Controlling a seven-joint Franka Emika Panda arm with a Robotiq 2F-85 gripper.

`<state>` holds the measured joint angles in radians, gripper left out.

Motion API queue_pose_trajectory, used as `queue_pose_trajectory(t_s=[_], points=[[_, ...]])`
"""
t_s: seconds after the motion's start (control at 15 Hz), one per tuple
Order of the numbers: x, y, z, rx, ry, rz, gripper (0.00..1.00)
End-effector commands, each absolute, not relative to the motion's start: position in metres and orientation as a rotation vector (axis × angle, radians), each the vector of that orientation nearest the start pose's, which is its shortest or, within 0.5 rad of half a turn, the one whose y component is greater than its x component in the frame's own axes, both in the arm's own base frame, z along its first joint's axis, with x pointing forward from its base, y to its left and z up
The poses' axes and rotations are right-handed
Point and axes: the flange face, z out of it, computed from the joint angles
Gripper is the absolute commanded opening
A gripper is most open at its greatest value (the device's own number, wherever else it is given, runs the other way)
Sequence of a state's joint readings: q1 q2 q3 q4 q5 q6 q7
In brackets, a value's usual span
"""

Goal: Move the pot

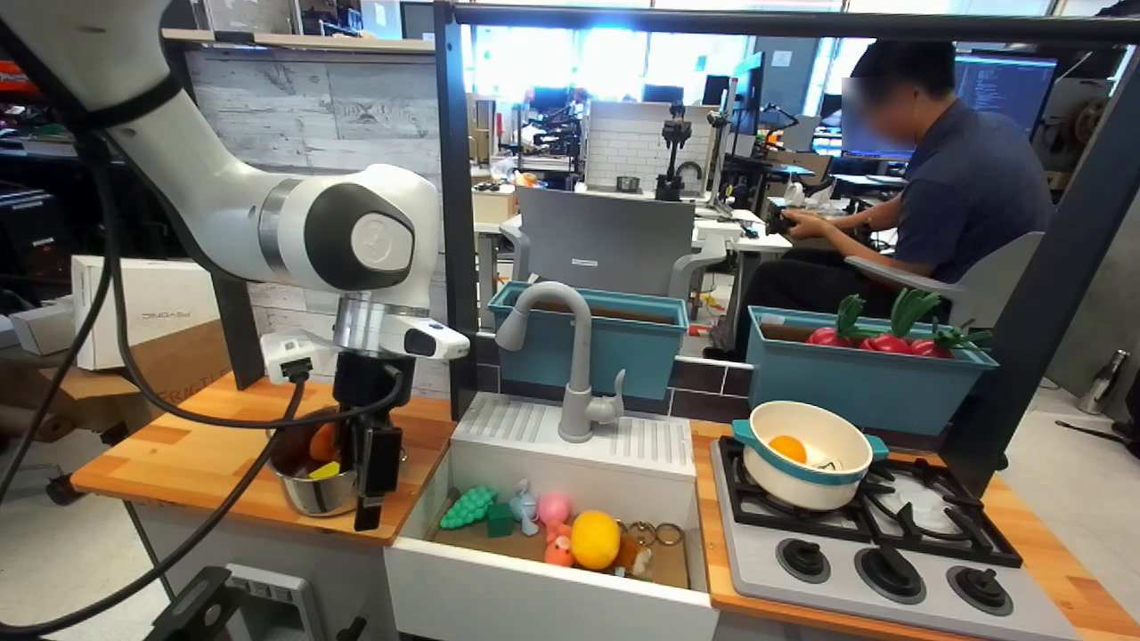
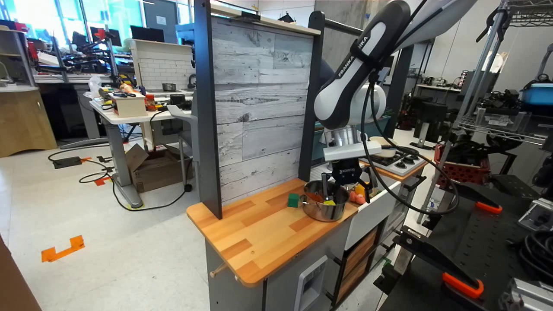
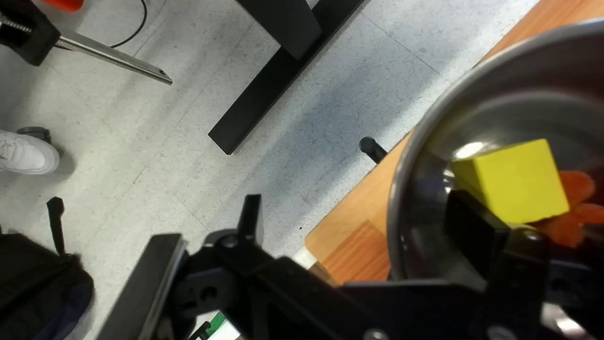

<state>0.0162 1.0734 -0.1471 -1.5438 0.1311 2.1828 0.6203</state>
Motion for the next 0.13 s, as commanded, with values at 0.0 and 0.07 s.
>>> queue_pose_trajectory(t_s=[0.0,0.07], points=[[0.6151,-0.0733,-0.0092,-2.975,1.260,0.648,0.98],[0.6151,-0.0733,-0.0092,-2.975,1.260,0.648,0.98]])
